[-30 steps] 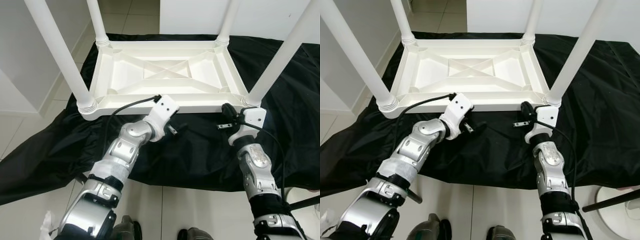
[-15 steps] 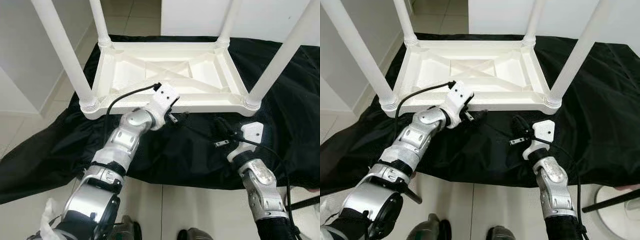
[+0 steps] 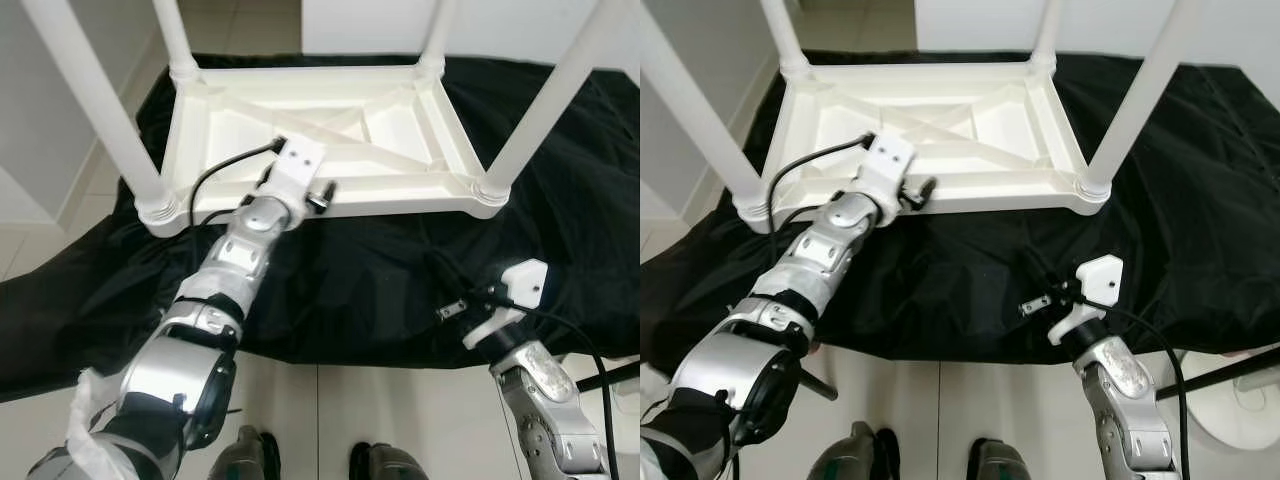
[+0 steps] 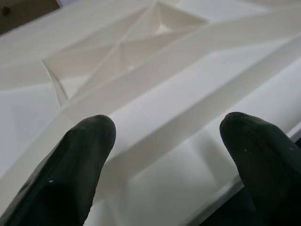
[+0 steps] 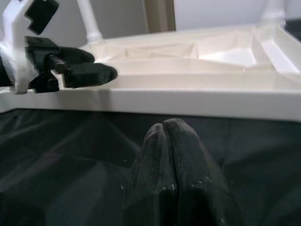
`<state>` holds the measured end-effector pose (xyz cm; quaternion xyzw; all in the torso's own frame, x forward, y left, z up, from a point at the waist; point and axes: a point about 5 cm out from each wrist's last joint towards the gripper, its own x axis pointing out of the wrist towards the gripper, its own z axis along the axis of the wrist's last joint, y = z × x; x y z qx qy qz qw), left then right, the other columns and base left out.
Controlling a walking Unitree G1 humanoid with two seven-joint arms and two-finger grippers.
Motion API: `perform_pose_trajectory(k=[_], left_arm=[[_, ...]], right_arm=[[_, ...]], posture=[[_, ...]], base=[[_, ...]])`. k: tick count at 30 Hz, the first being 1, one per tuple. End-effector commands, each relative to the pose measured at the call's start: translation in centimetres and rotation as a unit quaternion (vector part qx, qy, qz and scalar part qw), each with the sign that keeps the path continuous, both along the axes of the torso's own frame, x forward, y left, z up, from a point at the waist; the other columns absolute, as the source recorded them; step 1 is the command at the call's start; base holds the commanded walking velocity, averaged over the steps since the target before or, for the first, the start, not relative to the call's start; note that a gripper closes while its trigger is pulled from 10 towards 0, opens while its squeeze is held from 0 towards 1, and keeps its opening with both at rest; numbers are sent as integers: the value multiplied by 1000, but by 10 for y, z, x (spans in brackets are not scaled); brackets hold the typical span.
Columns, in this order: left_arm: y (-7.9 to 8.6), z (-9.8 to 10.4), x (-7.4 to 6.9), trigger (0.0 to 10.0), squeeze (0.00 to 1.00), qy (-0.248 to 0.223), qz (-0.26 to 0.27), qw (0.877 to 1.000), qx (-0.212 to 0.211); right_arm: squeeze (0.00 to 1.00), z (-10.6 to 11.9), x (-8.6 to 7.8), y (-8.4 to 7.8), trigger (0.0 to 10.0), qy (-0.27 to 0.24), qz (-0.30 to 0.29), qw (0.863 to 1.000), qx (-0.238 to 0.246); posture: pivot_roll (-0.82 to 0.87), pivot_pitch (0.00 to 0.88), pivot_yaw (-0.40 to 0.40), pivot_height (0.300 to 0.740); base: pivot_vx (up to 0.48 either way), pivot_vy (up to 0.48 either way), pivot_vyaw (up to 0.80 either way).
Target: Building children table
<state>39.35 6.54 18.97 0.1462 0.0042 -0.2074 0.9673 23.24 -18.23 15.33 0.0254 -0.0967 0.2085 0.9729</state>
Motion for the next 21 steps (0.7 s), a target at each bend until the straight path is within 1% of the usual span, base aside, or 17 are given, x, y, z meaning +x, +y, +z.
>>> perform_pose_trajectory(k=[1,4,5,6,7,8,9,10,11,12,13,14,16,18,19,20,21], left_arm=[[-1,-2,2,10000,0,5,9,1000,14],[-1,-2,4,10000,0,16,4,1000,20],[-2,-1,4,10000,0,22,-4,1000,12],[-3,-1,5,10000,0,35,-16,999,-4],[-4,3,6,10000,0,34,-23,999,-17],[-5,10,7,10000,0,29,-32,998,-52],[-5,16,8,10000,0,25,-37,996,-76],[-5,16,8,10000,0,25,-37,996,-76],[-4,21,8,10000,0,23,-45,993,-110],[-4,21,8,10000,0,23,-45,993,-110],[-4,27,7,10000,0,15,-50,989,-136],[-4,27,7,10000,0,15,-50,989,-136],[-6,36,3,10000,0,-5,-86,980,-179],[-6,36,3,10000,0,-5,-86,980,-179],[-8,35,-1,10000,0,-10,-108,977,-183],[-8,35,-1,10000,0,-10,-108,977,-183],[-11,32,-4,10000,0,-7,-129,975,-183]], right_arm=[[0,0,-4,5,10000,9,9,1000,4],[0,0,-6,6,10000,15,13,1000,4],[0,0,-6,7,10000,16,12,1000,4],[0,0,-7,6,10000,20,12,1000,3],[0,0,-8,6,10000,24,11,1000,3],[0,0,-10,5,10000,28,10,1000,4],[0,0,-11,5,10000,31,8,999,4],[0,0,-11,5,10000,31,8,999,4],[0,-1,-11,4,10000,34,7,999,4],[0,-1,-11,4,10000,34,7,999,4],[0,-2,-12,5,10000,37,6,999,4],[0,-2,-12,5,10000,37,6,999,4],[0,-3,-11,5,10000,41,2,999,5],[0,-3,-11,5,10000,41,2,999,5],[0,-4,-10,6,10000,43,2,999,6],[0,-4,-10,6,10000,43,2,999,6],[0,-4,-8,7,10000,43,3,999,6]], posture=[[-152,236,39,740],[-151,242,41,740],[-150,250,43,740],[-151,250,44,740],[-151,250,44,740],[-149,253,46,740],[-149,253,46,740],[-149,253,46,740],[-147,246,49,740],[-147,246,49,740],[-146,242,49,740],[-146,242,49,740],[-135,223,49,740],[-135,223,49,740],[-128,214,48,740],[-128,214,48,740],[-124,208,48,740]], base=[[0,0,0],[0,0,0],[0,0,0],[0,0,0],[0,0,0],[0,0,0],[0,0,0],[0,0,0],[0,0,0],[0,0,0],[0,0,0],[0,0,0],[0,0,0],[0,0,0],[0,0,0],[0,0,0],[0,0,0]])
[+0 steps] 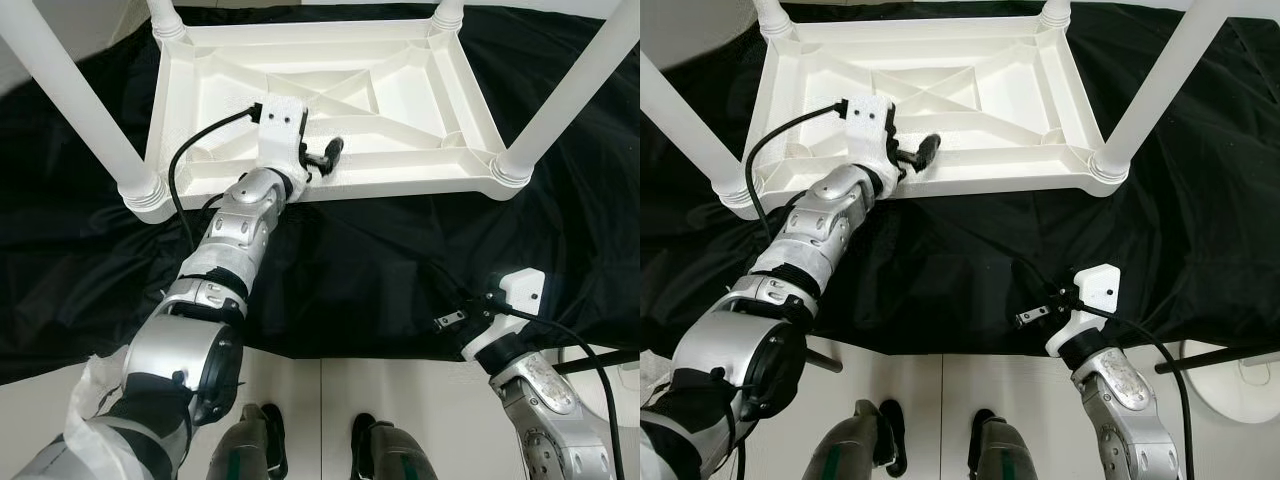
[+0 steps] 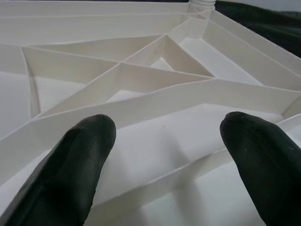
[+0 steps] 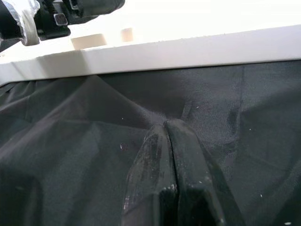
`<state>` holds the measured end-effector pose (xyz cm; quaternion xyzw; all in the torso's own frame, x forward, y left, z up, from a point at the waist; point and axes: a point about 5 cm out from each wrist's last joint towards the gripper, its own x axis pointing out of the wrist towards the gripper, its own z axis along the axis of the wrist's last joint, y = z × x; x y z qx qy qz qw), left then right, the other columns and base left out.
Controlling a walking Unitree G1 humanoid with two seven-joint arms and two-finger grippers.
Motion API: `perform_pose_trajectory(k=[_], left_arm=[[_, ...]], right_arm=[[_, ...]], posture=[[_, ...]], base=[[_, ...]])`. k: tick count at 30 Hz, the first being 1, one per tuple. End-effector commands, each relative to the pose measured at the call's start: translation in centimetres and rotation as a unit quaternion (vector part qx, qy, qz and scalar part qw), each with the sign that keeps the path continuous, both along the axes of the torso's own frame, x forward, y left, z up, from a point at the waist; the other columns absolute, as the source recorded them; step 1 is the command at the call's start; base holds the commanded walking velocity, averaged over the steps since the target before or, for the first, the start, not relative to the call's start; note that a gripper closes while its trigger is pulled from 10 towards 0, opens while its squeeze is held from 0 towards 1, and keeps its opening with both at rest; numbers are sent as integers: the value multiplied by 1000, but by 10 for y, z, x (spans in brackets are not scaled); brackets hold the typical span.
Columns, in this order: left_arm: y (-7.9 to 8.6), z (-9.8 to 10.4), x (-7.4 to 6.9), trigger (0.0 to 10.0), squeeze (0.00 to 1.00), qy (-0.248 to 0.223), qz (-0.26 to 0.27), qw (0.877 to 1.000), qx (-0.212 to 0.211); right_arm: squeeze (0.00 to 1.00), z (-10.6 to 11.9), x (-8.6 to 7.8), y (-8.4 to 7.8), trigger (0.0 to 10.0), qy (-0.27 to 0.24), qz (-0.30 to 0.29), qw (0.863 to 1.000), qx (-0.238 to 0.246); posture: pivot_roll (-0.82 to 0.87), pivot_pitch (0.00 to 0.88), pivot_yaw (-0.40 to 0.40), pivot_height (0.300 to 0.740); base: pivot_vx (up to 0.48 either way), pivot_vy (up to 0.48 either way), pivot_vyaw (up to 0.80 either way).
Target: Building children table
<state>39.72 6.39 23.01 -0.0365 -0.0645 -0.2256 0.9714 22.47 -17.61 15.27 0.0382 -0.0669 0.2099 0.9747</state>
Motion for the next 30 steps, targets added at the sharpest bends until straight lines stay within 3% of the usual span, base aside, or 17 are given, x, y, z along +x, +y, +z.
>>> perform_pose_trajectory(k=[1,2,6,7,11,12,13,15,17,21,30], left_arm=[[-9,-8,-8,10000,0,-2,-104,995,11],[-12,-11,-13,10000,0,-6,-133,991,12],[-15,-12,-19,10000,0,-15,-159,987,11],[-19,-12,-26,10000,0,-32,-190,981,16],[-22,-12,-31,10000,0,-44,-212,976,18],[-26,-19,-37,10000,0,-50,-240,968,46],[-26,-19,-37,10000,0,-50,-240,968,46],[-30,-39,-44,10000,0,-37,-275,955,106],[-30,-39,-44,10000,0,-37,-275,955,106],[-30,-61,-43,10000,0,-5,-272,947,170],[-28,-67,-35,10000,0,17,-243,949,200]], right_arm=[[0,-4,0,1,10000,11,0,1000,0],[0,-4,1,2,10000,11,3,1000,0],[0,-5,3,2,10000,11,6,1000,0],[0,-6,3,3,10000,13,11,1000,-2],[0,-7,3,3,10000,15,14,1000,-3],[0,-7,3,2,10000,15,13,1000,-6],[0,-7,3,2,10000,15,13,1000,-6],[0,-7,3,-1,10000,13,7,1000,-8],[0,-7,3,-1,10000,13,7,1000,-8],[0,-6,2,-4,10000,11,-5,1000,-10],[0,-9,-4,-7,10000,16,-13,1000,-15]], posture=[[-124,208,48,740],[-118,197,46,740],[-111,183,44,740],[-106,164,39,740],[-107,159,39,740],[-109,143,43,740],[-109,143,43,740],[-119,135,54,740],[-119,135,54,740],[-136,147,70,740],[-144,156,77,740]], base=[[0,0,0],[0,0,0],[0,0,0],[0,0,0],[0,0,0],[0,0,0],[0,0,0],[0,0,0],[0,0,0],[0,0,0],[0,0,0]])
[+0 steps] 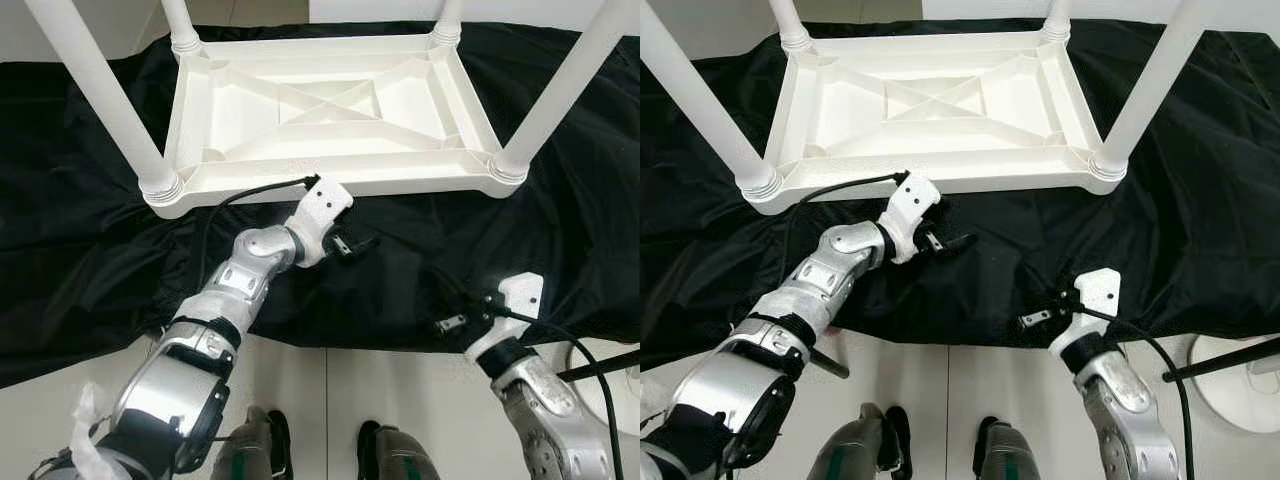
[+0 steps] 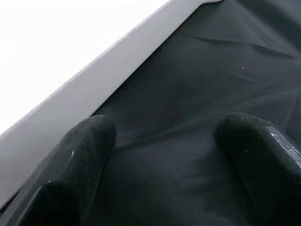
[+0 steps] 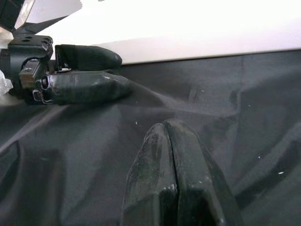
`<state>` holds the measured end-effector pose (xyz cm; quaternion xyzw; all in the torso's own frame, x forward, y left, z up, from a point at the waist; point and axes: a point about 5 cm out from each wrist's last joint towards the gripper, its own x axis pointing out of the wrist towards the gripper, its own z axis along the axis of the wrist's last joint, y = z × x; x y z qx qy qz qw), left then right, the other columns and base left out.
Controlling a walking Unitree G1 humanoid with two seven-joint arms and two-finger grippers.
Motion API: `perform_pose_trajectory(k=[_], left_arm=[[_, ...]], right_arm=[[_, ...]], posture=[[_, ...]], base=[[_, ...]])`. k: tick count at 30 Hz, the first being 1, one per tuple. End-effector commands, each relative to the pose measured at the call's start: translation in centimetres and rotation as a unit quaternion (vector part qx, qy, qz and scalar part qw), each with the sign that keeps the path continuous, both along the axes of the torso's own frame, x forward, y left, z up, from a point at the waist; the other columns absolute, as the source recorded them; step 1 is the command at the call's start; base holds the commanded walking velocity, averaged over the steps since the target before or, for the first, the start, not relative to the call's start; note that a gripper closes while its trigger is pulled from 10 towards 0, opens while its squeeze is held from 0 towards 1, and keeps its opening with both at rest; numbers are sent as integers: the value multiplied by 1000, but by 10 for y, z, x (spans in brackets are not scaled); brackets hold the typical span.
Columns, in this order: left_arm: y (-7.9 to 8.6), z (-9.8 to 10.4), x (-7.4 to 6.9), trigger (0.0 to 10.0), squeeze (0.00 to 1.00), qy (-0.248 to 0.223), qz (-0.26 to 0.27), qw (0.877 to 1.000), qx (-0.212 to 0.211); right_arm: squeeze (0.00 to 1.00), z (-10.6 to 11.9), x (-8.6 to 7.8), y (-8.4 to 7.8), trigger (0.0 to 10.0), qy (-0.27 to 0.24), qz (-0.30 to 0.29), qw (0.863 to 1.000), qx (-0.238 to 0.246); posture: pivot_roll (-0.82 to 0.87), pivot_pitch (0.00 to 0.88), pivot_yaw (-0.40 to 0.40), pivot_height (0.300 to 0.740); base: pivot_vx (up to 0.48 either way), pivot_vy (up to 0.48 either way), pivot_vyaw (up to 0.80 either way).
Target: Building children table
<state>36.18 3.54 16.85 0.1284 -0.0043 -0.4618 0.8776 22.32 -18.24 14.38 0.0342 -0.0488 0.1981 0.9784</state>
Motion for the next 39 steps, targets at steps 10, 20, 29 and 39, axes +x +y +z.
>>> perform_pose_trajectory(k=[10,20,29,39], left_arm=[[8,31,9,10000,0,-14,20,998,-62],[15,50,23,10000,0,-28,30,997,-66],[13,32,27,10000,0,-11,58,998,-1],[19,16,34,10000,0,24,122,990,66]], right_arm=[[0,-4,-6,-1,10000,6,-5,1000,-3],[0,-4,-1,4,10000,2,0,1000,-1],[0,-6,-12,1,10000,9,-11,1000,-6],[0,-7,-18,0,10000,15,-23,1000,-7]], posture=[[-148,161,84,740],[-145,148,90,740],[-167,176,109,740],[-159,211,124,740]], base=[[0,0,0],[0,0,0],[0,0,0],[0,0,0]])
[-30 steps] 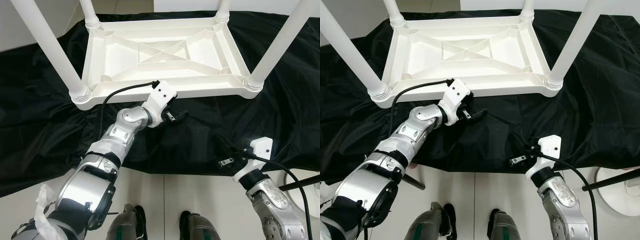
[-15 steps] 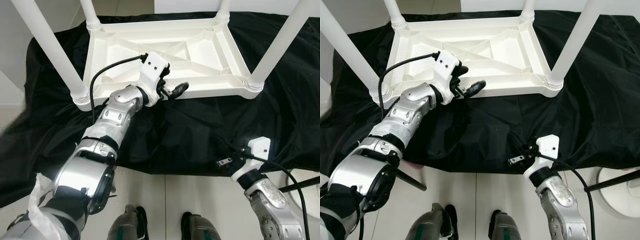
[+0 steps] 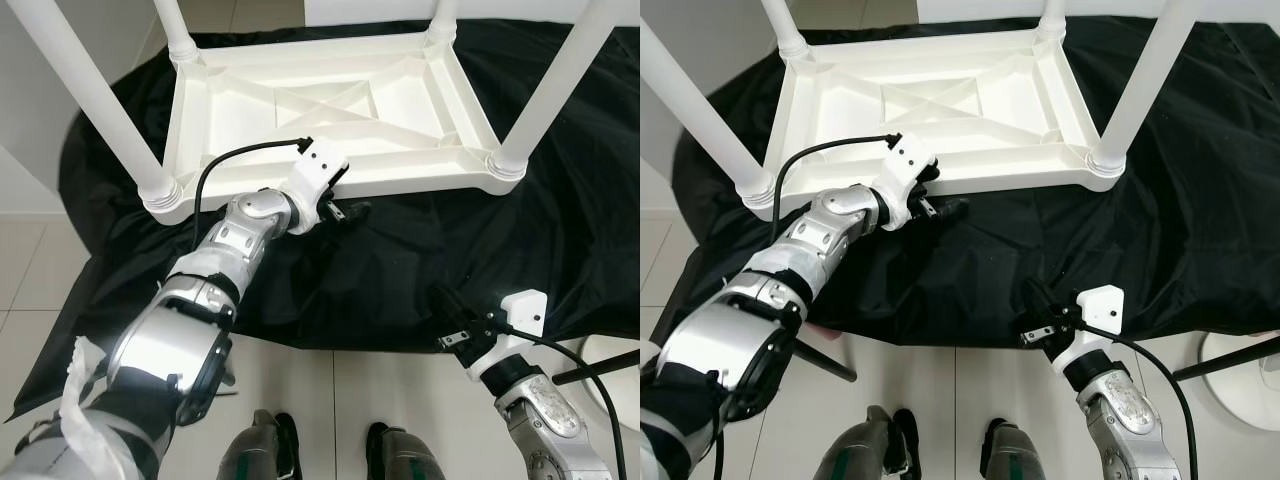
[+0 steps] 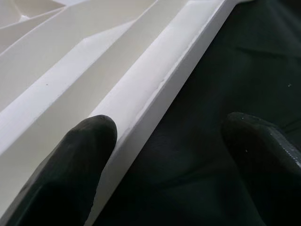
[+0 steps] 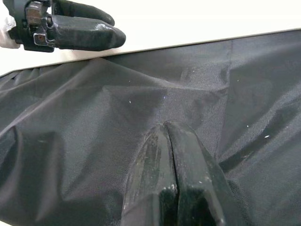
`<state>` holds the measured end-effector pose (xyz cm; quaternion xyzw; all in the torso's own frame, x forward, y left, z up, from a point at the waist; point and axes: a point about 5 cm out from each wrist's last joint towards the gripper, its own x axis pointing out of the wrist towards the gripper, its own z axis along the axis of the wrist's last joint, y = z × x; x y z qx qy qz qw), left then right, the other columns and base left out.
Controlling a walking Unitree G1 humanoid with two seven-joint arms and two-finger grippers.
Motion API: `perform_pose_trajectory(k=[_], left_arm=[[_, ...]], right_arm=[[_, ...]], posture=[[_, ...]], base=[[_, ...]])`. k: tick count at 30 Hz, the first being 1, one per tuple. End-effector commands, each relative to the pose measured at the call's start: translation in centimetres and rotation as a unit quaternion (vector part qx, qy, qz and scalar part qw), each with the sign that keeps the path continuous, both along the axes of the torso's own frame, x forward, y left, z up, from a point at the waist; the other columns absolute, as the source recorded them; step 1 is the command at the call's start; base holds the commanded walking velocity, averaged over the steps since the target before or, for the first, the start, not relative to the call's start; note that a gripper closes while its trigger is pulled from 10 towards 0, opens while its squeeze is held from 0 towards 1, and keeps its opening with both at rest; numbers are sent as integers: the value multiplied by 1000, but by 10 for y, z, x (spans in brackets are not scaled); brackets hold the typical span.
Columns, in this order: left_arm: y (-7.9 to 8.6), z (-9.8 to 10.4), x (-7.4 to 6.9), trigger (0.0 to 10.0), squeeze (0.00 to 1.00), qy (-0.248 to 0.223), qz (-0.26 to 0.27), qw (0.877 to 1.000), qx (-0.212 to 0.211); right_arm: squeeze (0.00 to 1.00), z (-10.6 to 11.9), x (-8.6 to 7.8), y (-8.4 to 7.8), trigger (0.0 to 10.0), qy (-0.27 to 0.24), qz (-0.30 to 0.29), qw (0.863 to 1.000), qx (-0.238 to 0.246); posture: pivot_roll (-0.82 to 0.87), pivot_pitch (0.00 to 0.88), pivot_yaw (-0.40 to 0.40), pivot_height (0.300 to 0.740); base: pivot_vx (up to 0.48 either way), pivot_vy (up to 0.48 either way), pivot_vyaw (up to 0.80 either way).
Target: Building children table
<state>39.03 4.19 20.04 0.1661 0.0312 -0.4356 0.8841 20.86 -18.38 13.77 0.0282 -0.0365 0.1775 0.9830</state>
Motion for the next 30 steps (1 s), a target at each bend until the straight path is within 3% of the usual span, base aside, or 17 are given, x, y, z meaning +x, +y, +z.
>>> perform_pose_trajectory(k=[1,7,17,18,19,20,21,22,23,24,28,30], left_arm=[[13,-16,6,10000,0,10,92,996,19],[22,-17,13,10000,0,23,165,985,40],[31,-15,17,10000,0,27,205,978,38],[32,-14,17,7137,0,27,205,978,37],[32,-14,17,7137,0,27,205,978,37],[32,-13,17,3059,0,24,206,978,35],[32,-13,17,2745,0,21,206,978,35],[31,-12,17,1059,0,17,204,978,35],[31,-12,17,1059,0,17,204,978,35],[29,-10,17,0,0,14,199,980,27],[14,-5,11,0,0,4,149,989,-9],[14,-5,11,0,0,4,149,989,-9]], right_arm=[[0,-1,-3,1,10000,3,-2,1000,0],[0,-2,-3,4,10000,6,-2,1000,3],[0,-4,-2,6,10000,9,-5,1000,4],[0,-5,-2,6,10000,10,-6,1000,4],[0,-5,-2,6,10000,10,-6,1000,4],[0,-5,-2,6,10000,10,-7,1000,3],[0,-6,-2,5,10000,10,-9,1000,3],[0,-6,-1,5,10000,10,-10,1000,3],[0,-6,-1,5,10000,10,-10,1000,3],[0,-6,-1,5,10000,10,-10,1000,3],[0,-6,1,6,10000,9,-10,1000,3],[0,-6,1,6,10000,9,-10,1000,3]], posture=[[-159,211,124,740],[-144,223,124,740],[-132,228,126,740],[-129,227,127,740],[-129,227,127,740],[-128,226,128,740],[-127,227,128,740],[-127,226,128,740],[-127,226,128,740],[-124,225,127,740],[-116,221,122,740],[-116,221,122,740]], base=[[0,0,0],[0,0,0],[0,0,0],[0,0,0],[0,0,0],[0,0,0],[0,0,0],[0,0,0],[0,0,0],[0,0,0],[0,0,0],[0,0,0]])
